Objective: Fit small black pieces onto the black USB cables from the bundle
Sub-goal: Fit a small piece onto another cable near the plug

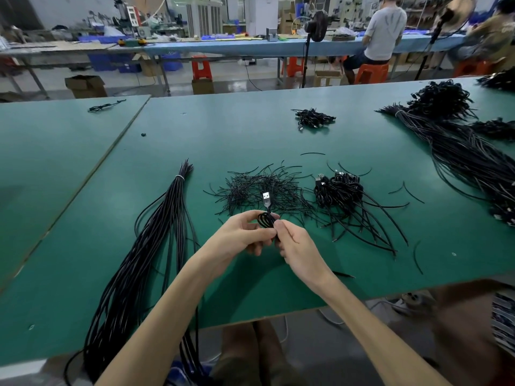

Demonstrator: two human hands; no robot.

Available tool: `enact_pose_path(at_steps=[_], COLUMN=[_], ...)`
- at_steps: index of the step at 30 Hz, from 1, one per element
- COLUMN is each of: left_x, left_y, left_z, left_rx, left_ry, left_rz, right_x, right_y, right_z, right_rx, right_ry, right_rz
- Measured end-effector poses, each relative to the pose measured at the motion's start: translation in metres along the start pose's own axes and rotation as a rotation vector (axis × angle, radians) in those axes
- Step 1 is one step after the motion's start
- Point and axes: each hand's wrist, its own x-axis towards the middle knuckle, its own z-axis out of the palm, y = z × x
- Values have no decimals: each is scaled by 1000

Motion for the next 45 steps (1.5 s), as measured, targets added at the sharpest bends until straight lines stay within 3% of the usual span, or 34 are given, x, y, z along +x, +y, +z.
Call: enact_pose_path(at_steps=[7, 16, 31, 42, 45], left_x=[-2, 1, -6, -20, -23], left_y=[2, -3, -13, -14, -14], left_z=[-7, -9, 6, 16, 20], left_rx=[113, 190, 353, 859, 904], left_ry=[-143, -133, 174, 275, 319], left_rz=[115, 174, 261, 382, 404], right_x=[-3, -2, -5, -7, -7], right_y=[-8, -7, -8, -14, -15], right_z=[-3, -6, -2, -3, -3], right_rx=[170, 252, 110, 178, 168], right_ry=[-71, -145, -39, -50, -53], right_rz=[84, 116, 93, 169, 167])
